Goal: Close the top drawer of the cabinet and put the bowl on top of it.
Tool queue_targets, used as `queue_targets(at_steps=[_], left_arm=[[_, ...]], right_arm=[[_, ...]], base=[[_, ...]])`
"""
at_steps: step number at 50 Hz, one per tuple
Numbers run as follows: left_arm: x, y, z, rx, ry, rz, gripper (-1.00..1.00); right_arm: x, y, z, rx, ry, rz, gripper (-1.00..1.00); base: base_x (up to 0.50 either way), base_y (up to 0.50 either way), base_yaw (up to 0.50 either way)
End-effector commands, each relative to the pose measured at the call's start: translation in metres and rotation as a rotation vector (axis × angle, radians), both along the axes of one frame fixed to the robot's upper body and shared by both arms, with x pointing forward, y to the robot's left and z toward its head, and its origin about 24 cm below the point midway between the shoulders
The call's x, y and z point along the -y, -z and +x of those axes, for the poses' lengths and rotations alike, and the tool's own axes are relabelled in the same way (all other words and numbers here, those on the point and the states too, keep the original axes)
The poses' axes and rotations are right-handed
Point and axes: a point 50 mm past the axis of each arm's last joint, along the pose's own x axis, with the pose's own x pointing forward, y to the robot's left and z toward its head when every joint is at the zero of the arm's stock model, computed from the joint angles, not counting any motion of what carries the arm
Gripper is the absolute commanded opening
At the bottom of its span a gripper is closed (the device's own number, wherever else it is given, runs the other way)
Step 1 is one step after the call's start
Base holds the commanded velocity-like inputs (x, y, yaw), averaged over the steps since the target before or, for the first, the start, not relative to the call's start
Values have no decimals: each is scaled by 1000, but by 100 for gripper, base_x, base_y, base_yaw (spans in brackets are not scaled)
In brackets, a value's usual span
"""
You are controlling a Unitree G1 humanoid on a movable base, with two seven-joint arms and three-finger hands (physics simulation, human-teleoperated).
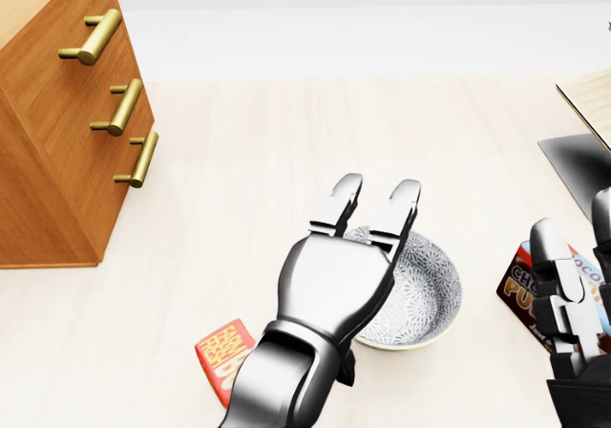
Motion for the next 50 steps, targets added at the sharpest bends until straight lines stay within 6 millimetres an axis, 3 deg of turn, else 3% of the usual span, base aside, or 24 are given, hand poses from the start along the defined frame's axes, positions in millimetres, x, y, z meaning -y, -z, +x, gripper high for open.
queue_targets(at_steps=[1, 50], left_arm=[[5, 0, 4, -15, 5, 42, 100], [16, 29, 7, -135, 19, 226, 100]], right_arm=[[1, -1, -1, 2, 0, 1, 100], [1, -2, -1, 9, -4, 4, 100]], base=[[0, 0, 0], [0, 0, 0]])
